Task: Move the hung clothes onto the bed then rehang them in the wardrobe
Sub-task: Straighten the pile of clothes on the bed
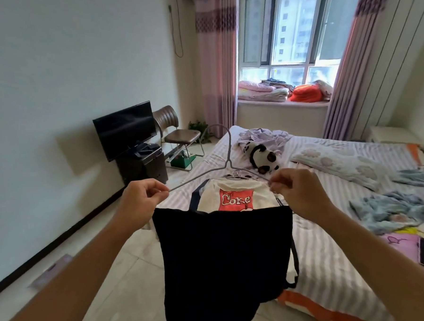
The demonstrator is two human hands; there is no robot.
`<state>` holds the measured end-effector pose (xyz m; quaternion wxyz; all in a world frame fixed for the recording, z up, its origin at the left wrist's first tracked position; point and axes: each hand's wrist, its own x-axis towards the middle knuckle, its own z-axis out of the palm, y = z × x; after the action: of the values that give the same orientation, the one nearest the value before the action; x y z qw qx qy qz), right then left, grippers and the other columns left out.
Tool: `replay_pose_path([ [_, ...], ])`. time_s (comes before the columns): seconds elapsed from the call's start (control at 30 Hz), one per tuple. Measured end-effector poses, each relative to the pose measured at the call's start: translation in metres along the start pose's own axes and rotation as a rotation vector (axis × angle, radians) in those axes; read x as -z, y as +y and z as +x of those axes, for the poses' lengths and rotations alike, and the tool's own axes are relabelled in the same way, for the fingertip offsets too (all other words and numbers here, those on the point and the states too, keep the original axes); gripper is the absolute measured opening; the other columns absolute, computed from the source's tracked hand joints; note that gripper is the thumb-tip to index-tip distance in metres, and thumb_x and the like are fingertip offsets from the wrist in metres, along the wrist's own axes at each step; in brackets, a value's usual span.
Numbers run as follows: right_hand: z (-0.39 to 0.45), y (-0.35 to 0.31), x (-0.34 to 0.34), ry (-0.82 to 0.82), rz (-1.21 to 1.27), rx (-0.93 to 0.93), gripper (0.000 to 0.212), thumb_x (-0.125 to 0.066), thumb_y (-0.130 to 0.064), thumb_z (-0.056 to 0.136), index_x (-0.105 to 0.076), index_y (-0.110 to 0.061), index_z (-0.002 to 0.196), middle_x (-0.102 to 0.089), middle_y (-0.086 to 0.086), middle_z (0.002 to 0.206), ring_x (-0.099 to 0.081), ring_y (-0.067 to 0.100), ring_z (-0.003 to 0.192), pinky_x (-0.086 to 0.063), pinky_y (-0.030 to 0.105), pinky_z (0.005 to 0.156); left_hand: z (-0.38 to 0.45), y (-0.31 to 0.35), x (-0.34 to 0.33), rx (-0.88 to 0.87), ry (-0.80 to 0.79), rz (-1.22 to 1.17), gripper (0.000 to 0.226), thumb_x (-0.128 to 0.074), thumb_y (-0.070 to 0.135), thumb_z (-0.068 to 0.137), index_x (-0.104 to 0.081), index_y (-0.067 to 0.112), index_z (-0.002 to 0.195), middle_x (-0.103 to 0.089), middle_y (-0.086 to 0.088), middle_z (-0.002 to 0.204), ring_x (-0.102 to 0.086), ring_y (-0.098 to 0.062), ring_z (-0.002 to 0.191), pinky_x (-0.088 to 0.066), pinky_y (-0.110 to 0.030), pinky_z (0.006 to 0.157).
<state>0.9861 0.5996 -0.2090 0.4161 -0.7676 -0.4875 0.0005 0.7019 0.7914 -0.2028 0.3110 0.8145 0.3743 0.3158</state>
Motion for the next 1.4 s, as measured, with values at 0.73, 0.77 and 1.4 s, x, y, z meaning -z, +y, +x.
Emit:
replay_pose_path([
  [0.73, 0.219, 0.223, -0.102, -0.269, -0.148, -0.272, 0.012, -0.073, -0.011, 0.085, -0.076, -0.023, 0.087, -0.069, -0.015, 0.079, -0.064, -0.001, 0.077, -0.047, 0.014, 0.074, 0.272, -0.105, -0.215, 0.215, -0.295, 0.041, 0.009, -0.076, 0.011, 0.084, -0.071, 0.018, 0.088, -0.071, -0.004, 0.074, -0.068, -0.018, 0.070, -0.055, -0.031, 0.074],
  [0.77, 0.230, 0.230, -0.110, -0.276, -0.155, -0.297, 0.012, -0.074, -0.012, 0.085, -0.076, -0.024, 0.087, -0.071, -0.015, 0.081, -0.065, 0.001, 0.079, -0.049, 0.018, 0.077, 0.287, -0.113, -0.222, 0.216, -0.300, 0.041, 0.009, -0.076, 0.011, 0.084, -0.071, 0.017, 0.088, -0.071, -0.004, 0.073, -0.067, -0.017, 0.069, -0.054, -0.030, 0.072],
  [1.4, 0.415, 0.377, -0.222, -0.243, -0.136, -0.468, 0.015, -0.071, -0.009, 0.085, -0.073, -0.024, 0.080, -0.066, -0.017, 0.072, -0.059, -0.001, 0.071, -0.040, 0.014, 0.065, 0.495, -0.197, -0.360, 0.335, -0.331, 0.073, 0.011, -0.074, 0.016, 0.082, -0.068, 0.026, 0.079, -0.064, 0.004, 0.067, -0.062, -0.010, 0.064, -0.050, -0.026, 0.063],
])
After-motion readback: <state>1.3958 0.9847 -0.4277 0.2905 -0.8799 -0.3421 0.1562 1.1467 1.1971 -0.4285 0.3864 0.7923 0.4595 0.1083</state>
